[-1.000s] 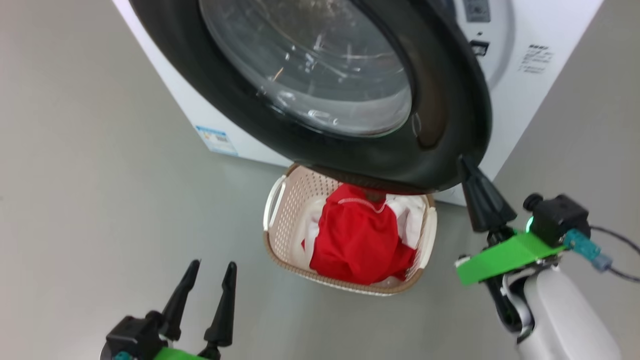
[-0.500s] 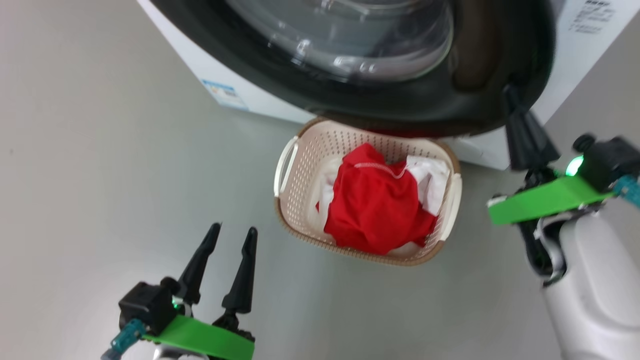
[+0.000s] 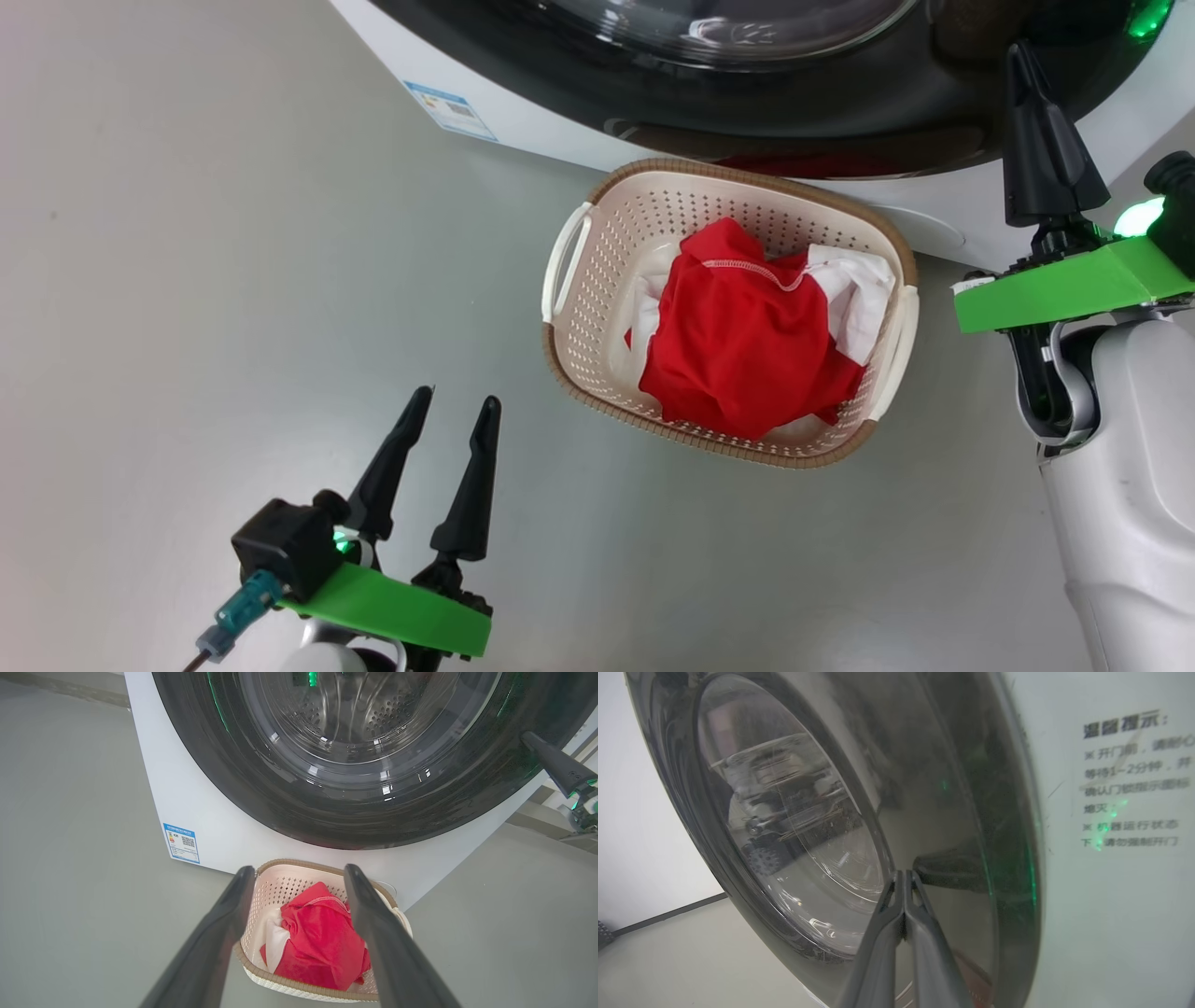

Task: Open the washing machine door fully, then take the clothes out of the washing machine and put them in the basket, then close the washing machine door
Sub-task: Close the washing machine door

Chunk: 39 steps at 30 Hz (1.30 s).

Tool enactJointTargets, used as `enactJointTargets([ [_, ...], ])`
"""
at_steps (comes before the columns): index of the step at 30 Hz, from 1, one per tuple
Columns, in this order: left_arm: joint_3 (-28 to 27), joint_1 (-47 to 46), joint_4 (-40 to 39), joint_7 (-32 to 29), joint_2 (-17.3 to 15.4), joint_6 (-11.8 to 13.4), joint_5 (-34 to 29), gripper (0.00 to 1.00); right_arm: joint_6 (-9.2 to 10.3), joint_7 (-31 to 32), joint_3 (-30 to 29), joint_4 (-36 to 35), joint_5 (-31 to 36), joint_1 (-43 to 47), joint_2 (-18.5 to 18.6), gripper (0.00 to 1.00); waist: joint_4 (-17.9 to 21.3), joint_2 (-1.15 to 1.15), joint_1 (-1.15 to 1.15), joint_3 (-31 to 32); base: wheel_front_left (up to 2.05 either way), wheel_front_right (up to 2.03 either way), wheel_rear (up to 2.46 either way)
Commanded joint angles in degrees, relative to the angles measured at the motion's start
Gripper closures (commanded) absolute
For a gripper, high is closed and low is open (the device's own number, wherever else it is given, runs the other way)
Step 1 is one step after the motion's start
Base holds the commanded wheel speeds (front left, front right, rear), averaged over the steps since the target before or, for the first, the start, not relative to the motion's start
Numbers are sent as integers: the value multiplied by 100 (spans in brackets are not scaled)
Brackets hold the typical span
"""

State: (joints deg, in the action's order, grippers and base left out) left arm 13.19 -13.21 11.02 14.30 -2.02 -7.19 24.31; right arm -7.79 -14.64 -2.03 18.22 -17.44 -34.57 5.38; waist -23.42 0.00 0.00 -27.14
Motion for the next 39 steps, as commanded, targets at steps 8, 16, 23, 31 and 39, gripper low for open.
enactJointTargets([
  [8,-255,-38,-62,70,-87,-30,-33,0,31,-36,357,-112,40,156,-22,100,81,0,0,229,0,0,0],
  [16,-430,121,-19,70,-86,-30,-197,0,31,-36,657,-193,-58,874,-123,47,309,0,0,653,0,0,0],
  [23,-599,240,-13,70,-102,-30,-405,0,31,-36,758,-257,-115,1388,-203,0,573,0,0,960,0,0,0],
  [31,-748,415,-67,70,-265,-30,-479,0,31,-36,874,-299,-135,1890,-234,0,937,0,0,1290,0,0,0],
  [39,-868,600,-115,70,-398,-30,-500,0,31,-36,862,-373,-158,2433,-244,0,1342,0,0,1564,0,0,0],
])
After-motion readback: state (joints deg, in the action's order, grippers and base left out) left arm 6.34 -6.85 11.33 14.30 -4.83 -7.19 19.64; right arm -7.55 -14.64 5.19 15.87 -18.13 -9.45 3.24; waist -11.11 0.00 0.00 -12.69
